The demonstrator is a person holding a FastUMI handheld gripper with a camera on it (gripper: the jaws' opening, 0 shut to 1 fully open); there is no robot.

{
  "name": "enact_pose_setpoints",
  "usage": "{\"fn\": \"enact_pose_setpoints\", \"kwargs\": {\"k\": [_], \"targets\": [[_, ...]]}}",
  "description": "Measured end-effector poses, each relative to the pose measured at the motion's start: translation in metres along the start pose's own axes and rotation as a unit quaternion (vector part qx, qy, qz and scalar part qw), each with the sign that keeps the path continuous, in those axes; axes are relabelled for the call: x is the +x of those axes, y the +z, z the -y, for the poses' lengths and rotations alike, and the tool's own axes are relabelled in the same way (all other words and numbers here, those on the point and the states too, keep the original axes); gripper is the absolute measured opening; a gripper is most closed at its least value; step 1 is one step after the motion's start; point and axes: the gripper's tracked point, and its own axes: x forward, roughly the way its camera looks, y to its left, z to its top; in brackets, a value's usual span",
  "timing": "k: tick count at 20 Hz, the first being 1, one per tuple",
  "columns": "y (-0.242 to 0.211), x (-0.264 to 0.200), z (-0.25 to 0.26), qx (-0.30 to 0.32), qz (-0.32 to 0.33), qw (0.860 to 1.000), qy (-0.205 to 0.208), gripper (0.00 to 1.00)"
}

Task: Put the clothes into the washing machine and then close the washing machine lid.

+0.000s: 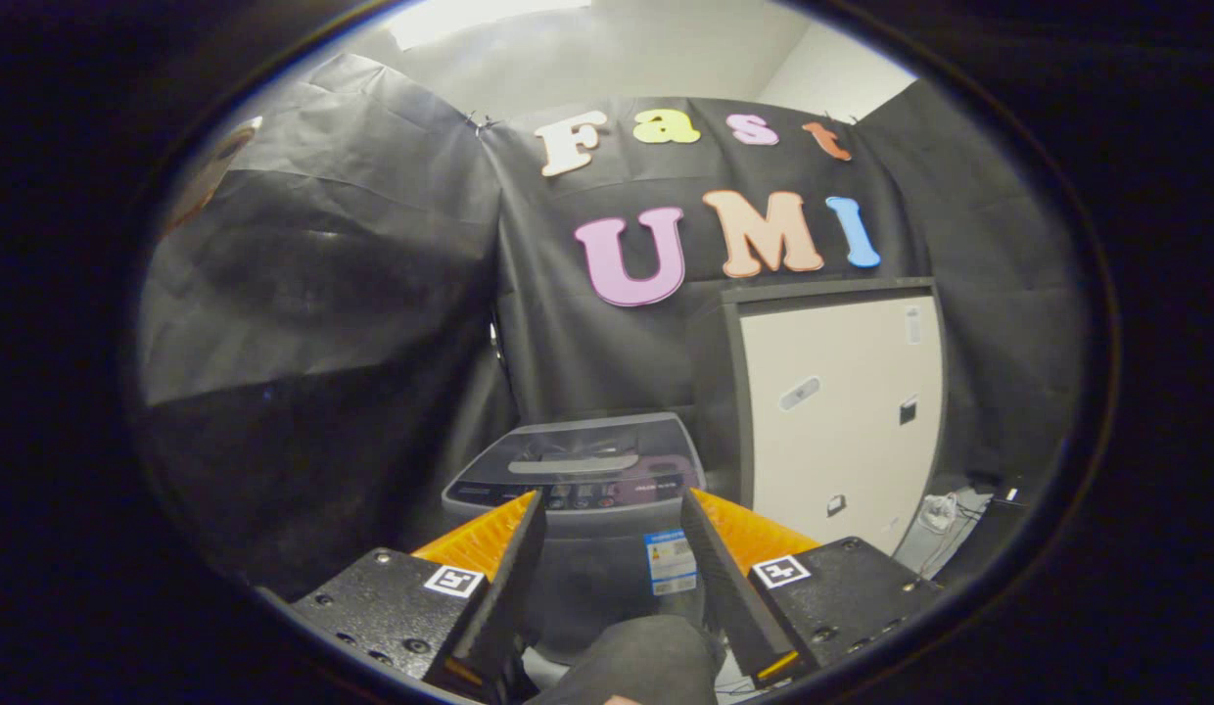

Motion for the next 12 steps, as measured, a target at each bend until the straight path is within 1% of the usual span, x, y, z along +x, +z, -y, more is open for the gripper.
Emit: {"fn": "enact_pose_setpoints", "kwargs": {"k": [2, 4, 6, 9, 12], "targets": [[-0.001, -0.004, 0.008, 0.003, 0.008, 1.0, -0.018, 0.85], [-0.014, -0.009, 0.01, 0.008, -0.013, 1.0, -0.025, 0.85], [-0.015, -0.017, 0.012, -0.006, -0.018, 0.999, -0.032, 0.85], [-0.016, -0.017, 0.011, -0.033, -0.017, 0.999, -0.015, 0.85], [-0.016, -0.016, 0.006, -0.042, -0.013, 0.999, -0.005, 0.85]]}}
